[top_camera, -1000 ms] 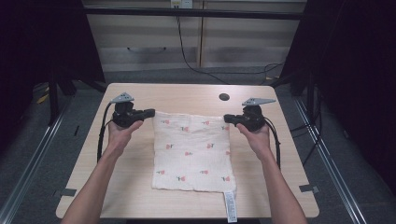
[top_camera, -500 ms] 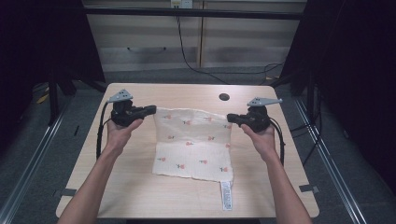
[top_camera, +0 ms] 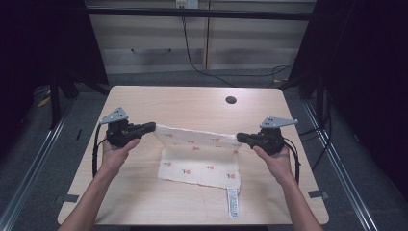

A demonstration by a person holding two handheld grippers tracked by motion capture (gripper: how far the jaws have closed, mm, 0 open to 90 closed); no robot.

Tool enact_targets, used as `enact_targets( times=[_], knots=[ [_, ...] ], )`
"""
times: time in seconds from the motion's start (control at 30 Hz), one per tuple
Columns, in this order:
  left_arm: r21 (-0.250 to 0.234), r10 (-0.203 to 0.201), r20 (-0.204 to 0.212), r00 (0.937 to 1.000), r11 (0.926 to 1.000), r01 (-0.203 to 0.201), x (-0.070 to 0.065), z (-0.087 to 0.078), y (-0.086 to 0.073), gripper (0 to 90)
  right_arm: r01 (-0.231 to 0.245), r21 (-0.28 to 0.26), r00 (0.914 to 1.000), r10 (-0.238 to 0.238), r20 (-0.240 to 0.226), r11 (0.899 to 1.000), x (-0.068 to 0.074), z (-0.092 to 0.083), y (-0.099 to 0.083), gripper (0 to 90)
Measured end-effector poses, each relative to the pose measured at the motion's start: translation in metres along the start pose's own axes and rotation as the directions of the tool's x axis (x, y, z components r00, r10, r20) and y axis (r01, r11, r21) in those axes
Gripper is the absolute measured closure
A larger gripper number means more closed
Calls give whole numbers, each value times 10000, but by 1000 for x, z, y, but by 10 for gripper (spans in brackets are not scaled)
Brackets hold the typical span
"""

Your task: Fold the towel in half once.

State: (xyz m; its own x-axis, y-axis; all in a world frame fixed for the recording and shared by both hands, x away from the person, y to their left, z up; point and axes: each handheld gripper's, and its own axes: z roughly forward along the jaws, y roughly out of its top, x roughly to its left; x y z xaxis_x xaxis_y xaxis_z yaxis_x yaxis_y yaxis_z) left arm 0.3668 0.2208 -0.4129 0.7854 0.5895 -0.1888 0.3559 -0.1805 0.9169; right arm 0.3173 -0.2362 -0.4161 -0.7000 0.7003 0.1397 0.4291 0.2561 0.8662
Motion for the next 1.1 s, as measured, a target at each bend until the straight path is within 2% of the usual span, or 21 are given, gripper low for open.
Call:
enact_targets(
  times=[0.03, 0.13, 0.23, 0.3, 0.37, 0.4, 0.53, 0.6, 0.67, 0.73, 0.8, 0.87, 0.97, 1.1],
  knots=[
    [78, -57, 42, 10000, 10000, 56, -1, -1, -1, 883, 27, -9, 10000, -27, -10, 10000, 3, -1, -2, 874],
    [156, 195, -18, 9998, 9997, -194, -7, -4, -5, 883, 245, -11, 9997, -245, 43, 9997, 12, -5, -7, 873],
    [358, 250, 55, 9997, 9990, -251, -10, -6, -13, 883, 220, -87, 9998, -220, -25, 9997, 19, -9, -15, 873],
    [581, 338, 22, 9994, 9977, -338, -12, -8, -20, 883, 261, 111, 9997, -261, -34, 9996, 22, -9, -21, 874],
    [780, 200, 60, 9998, 9967, -204, -14, -9, -28, 883, 248, 310, 9997, -246, -46, 9992, 25, -9, -27, 873],
    [902, 297, 19, 9996, 9955, -297, -15, -10, -31, 882, 282, 359, 9996, -283, 32, 9990, 26, -10, -29, 873],
    [1059, 242, 135, 9996, 9940, -255, -19, -11, -42, 882, 188, 430, 9997, -182, -142, 9989, 30, -8, -36, 873],
    [1268, 302, 227, 9993, 9914, -328, -22, -10, -49, 882, 310, 659, 9995, -303, -106, 9973, 34, -6, -41, 872],
    [1532, 274, 339, 9990, 9877, -323, -23, -10, -57, 881, 248, 656, 9997, -247, -25, 9975, 36, -6, -46, 872],
    [1723, 250, 342, 9991, 9846, -305, -24, -10, -62, 881, 46, 600, 9998, -33, -215, 9982, 38, -6, -52, 872],
    [1685, 0, 557, 9984, 9857, -94, -24, -13, -66, 881, 48, 760, 9997, -31, -232, 9971, 40, -5, -57, 872],
    [1890, 136, 492, 9987, 9817, -227, -24, -15, -71, 880, -19, 915, 9995, 48, -310, 9958, 40, -2, -63, 871],
    [2040, -6, 474, 9989, 9789, -91, -23, -14, -80, 879, -143, 1067, 9990, 188, -411, 9942, 40, 2, -71, 868],
    [2343, 23, 624, 9980, 9720, -168, -26, -10, -88, 878, -293, 996, 9987, 333, -382, 9946, 41, 2, -74, 852]
  ],
)
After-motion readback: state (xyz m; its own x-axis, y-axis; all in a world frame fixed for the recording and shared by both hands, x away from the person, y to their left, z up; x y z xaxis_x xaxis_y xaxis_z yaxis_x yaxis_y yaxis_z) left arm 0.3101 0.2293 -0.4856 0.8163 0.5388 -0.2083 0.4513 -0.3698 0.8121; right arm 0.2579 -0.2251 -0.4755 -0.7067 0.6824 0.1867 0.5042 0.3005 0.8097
